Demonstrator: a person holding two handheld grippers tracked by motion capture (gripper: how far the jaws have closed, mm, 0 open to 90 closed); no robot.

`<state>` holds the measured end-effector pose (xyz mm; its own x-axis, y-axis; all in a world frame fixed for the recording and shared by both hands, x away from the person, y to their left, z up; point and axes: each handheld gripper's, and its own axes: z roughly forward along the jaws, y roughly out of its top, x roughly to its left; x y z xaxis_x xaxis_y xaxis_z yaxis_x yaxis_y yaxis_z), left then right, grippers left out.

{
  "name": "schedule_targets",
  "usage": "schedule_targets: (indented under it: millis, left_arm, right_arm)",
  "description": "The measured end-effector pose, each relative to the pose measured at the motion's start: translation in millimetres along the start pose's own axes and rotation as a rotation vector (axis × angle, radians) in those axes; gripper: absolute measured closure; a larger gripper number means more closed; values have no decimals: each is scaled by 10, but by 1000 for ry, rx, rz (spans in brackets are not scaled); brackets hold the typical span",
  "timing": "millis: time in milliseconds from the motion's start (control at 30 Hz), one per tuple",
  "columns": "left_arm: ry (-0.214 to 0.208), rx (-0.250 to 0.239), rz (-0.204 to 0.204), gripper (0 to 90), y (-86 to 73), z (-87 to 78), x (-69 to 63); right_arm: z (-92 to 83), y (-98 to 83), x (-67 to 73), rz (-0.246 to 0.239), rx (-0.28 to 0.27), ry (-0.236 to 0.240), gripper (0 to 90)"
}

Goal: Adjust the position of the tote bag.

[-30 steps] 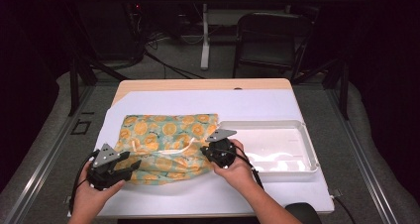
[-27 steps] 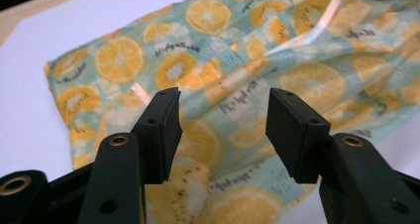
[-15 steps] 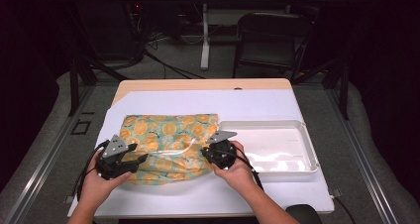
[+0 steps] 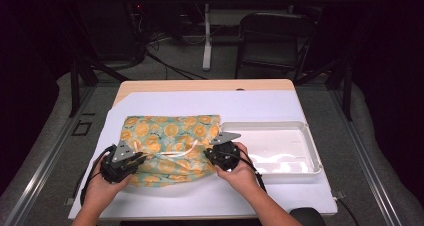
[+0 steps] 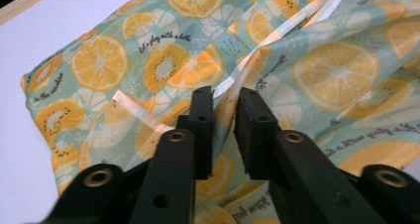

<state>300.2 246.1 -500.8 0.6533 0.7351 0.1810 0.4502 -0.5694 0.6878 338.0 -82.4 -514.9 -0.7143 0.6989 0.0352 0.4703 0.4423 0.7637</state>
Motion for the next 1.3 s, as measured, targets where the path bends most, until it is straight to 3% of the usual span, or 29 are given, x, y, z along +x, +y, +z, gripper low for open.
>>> schedule_targets:
  millis: [67, 200, 300, 433, 633, 800, 867, 900, 967, 1000, 1033, 1100, 1300]
  left_arm:
    - [10, -11, 7, 881, 21, -31, -7]
    - [36, -47, 20, 900, 103, -144, 7]
    - [69, -91, 1, 900, 215, -251, 48]
    - [76, -125, -30, 900, 300, -285, 101]
    - [100, -103, -79, 900, 388, -134, 231]
    - [110, -76, -91, 900, 367, 17, 321]
    - [106, -71, -97, 900, 357, 47, 336]
    - [107, -66, -100, 900, 348, 75, 348]
    - [104, -55, -108, 900, 327, 136, 371]
    - [104, -45, -104, 900, 318, 159, 383]
    - [103, -38, -108, 900, 307, 186, 392]
    - [105, -17, -110, 900, 282, 252, 420]
    - [111, 1, -113, 900, 258, 341, 451]
  right_arm:
    - [0, -1, -12, 7, 1, 2, 842]
    - [-7, -1, -41, 19, -6, -12, 842]
    - [7, 3, -72, 21, -3, -15, 867]
    - [39, 14, -92, 27, 3, -18, 899]
    - [47, 44, -82, 18, -12, -35, 849]
    - [-165, 164, 28, -19, -89, -5, 753]
    - [-188, 186, 56, -28, -96, 6, 734]
    - [-237, 246, 169, -58, -130, 35, 690]
    - [-248, 272, 225, -80, -139, 47, 671]
    - [-238, 315, 340, -133, -152, 73, 643]
    - [-238, 315, 340, -133, -152, 73, 643]
    - [-155, 357, 470, -212, -136, 81, 592]
    - [110, 381, 529, -299, -94, 44, 513]
